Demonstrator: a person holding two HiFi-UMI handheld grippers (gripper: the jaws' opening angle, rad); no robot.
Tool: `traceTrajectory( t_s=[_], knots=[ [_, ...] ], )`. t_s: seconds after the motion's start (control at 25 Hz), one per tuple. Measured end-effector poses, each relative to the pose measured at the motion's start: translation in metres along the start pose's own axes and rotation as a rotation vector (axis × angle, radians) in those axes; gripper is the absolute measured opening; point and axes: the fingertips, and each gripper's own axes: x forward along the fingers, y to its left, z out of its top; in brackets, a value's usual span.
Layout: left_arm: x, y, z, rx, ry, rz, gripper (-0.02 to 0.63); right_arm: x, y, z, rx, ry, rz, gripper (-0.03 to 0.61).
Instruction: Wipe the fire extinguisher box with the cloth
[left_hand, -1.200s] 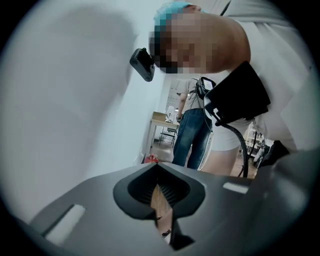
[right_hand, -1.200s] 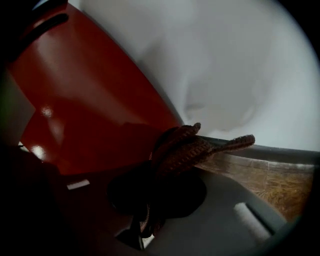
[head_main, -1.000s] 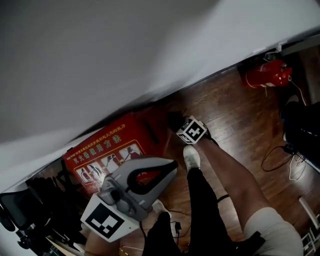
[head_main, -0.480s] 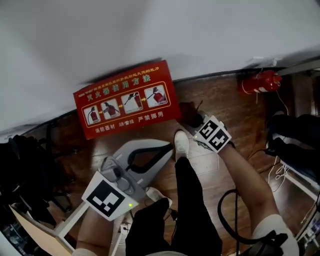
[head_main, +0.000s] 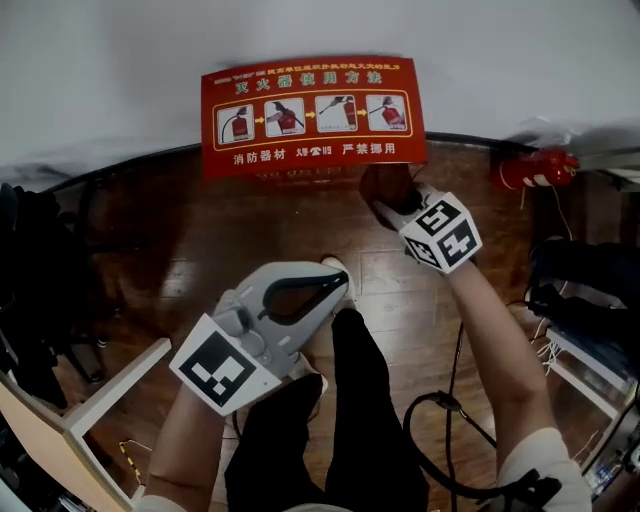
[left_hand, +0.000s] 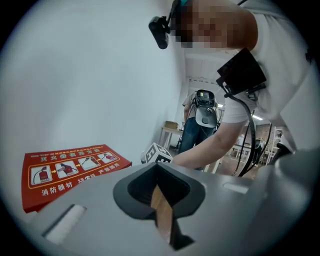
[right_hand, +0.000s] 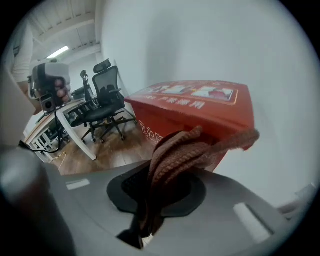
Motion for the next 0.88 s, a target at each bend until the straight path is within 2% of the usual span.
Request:
traceTrajectory(
  t_s=[0.36, 0.68, 0.88],
  knots=[
    [0.022, 0.025, -0.046, -0.035, -0.022, 0.002, 0.0, 0.083, -0.028, -0.057, 0.072, 0.097, 0.013, 0.052],
    [0.026, 0.05, -0.082, -0.08, -0.029, -0.001, 0.0, 0.168, -0.045, -0.135, 0.15, 0.247, 0.037, 0.052],
    [0.02, 0.057, -0.093, -0.077, -0.038, 0.008, 0.0, 0.186, -0.045, -0.155, 0.147, 0.286, 0.031, 0.052]
  ],
)
